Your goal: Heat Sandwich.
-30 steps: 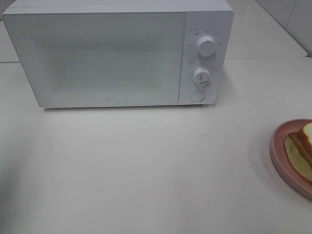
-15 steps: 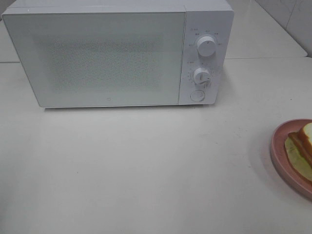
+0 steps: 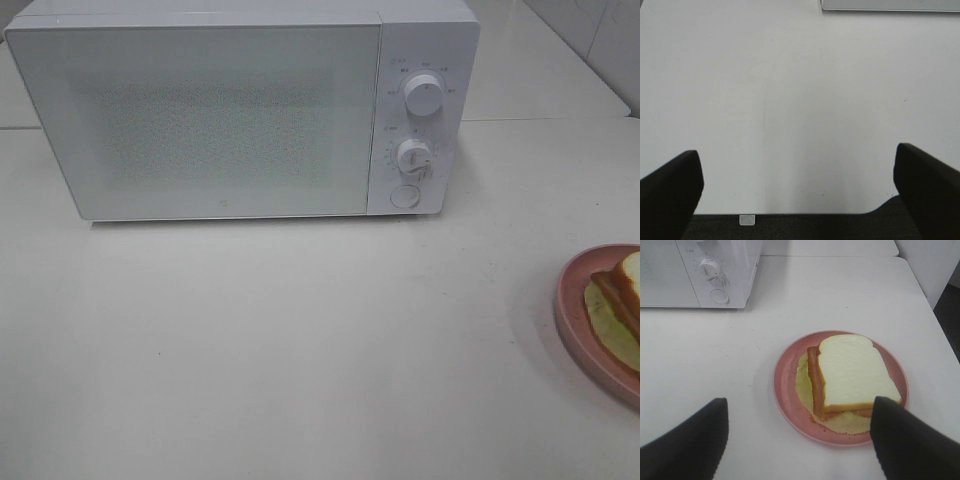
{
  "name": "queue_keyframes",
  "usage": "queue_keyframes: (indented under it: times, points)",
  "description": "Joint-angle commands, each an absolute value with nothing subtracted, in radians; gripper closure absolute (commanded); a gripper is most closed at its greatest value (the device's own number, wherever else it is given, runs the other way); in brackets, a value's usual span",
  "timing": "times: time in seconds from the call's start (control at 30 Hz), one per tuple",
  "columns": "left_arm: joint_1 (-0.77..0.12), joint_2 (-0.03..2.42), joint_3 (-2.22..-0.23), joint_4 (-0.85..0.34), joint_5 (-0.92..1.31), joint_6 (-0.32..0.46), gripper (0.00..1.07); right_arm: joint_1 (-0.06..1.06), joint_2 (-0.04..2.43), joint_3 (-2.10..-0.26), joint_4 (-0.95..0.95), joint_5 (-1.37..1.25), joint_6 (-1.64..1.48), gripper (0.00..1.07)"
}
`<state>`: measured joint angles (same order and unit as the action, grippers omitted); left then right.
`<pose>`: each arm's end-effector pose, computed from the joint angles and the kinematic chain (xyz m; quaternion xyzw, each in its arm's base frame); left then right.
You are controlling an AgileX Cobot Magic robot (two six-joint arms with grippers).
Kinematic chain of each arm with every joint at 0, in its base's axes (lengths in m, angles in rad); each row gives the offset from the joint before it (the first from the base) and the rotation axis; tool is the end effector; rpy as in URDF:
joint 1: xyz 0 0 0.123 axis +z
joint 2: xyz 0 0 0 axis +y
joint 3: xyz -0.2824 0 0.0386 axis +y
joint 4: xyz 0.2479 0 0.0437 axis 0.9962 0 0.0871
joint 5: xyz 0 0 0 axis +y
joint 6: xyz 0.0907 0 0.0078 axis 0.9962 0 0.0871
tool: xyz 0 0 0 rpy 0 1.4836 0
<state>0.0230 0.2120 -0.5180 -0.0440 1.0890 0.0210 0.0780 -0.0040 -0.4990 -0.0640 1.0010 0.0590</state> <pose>0.0251 -0.0030 0.2781 -0.0019 0.9056 -0.0127 0.4240 -0.0027 -0.0051 0.2819 -0.0076 0.8360 0.0056 0.5486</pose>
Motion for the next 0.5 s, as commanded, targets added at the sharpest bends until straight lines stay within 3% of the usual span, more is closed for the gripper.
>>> queue_keyframes:
  times: [0.03,0.5]
  points:
    - [0.025,0.203,-0.515,-0.056,1.071,0.031,0.08,0.071,-0.031,-0.498,-0.067,0.995,0.056,0.32]
    - [0.025,0.184,-0.515,-0.064,1.071,0.031,0.08,0.071,-0.031,-0.498,-0.067,0.995,0.056,0.32]
